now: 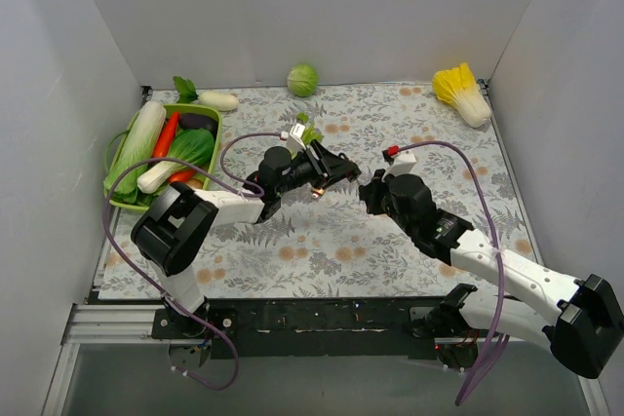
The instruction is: Unlock with the key
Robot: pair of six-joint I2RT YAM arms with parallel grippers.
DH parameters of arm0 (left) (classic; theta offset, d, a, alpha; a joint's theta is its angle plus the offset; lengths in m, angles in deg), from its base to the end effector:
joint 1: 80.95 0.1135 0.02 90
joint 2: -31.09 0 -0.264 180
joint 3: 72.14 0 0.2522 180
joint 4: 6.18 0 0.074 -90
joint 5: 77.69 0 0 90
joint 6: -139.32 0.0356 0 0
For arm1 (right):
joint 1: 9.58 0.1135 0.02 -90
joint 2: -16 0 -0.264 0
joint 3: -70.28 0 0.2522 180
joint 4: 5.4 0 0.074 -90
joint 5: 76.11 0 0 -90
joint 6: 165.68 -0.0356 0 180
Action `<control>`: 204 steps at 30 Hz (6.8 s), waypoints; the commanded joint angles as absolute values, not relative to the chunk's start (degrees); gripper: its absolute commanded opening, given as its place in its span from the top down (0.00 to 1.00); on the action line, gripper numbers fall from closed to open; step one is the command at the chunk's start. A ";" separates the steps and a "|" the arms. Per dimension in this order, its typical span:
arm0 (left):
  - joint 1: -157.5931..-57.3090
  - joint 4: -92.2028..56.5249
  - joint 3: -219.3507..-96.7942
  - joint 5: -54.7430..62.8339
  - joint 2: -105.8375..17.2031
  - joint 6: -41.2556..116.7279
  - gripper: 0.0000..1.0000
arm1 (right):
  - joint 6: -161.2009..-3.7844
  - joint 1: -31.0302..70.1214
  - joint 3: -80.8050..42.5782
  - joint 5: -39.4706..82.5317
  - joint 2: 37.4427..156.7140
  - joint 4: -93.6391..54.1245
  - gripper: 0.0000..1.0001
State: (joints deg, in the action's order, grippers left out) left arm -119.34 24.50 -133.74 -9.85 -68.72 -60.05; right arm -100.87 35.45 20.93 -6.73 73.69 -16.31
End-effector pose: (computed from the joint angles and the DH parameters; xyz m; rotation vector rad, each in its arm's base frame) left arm 0.2810 -0.2398 0.2036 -0.9963 2.0655 -2.0261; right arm 0.1712 0.1537 0.2647 -0.0855 1.9128 0.4929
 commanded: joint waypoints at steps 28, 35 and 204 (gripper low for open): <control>-124.02 23.65 -138.20 -29.00 -72.01 -61.60 1.00 | -91.86 33.92 25.05 -21.18 66.71 5.70 0.99; -126.21 23.12 -138.55 -29.35 -73.15 -61.25 1.00 | -90.36 33.92 26.81 -17.49 66.71 12.12 0.99; -125.25 19.17 -138.81 -77.43 -55.92 -33.30 1.00 | -76.12 25.66 7.74 78.75 73.83 -18.10 0.38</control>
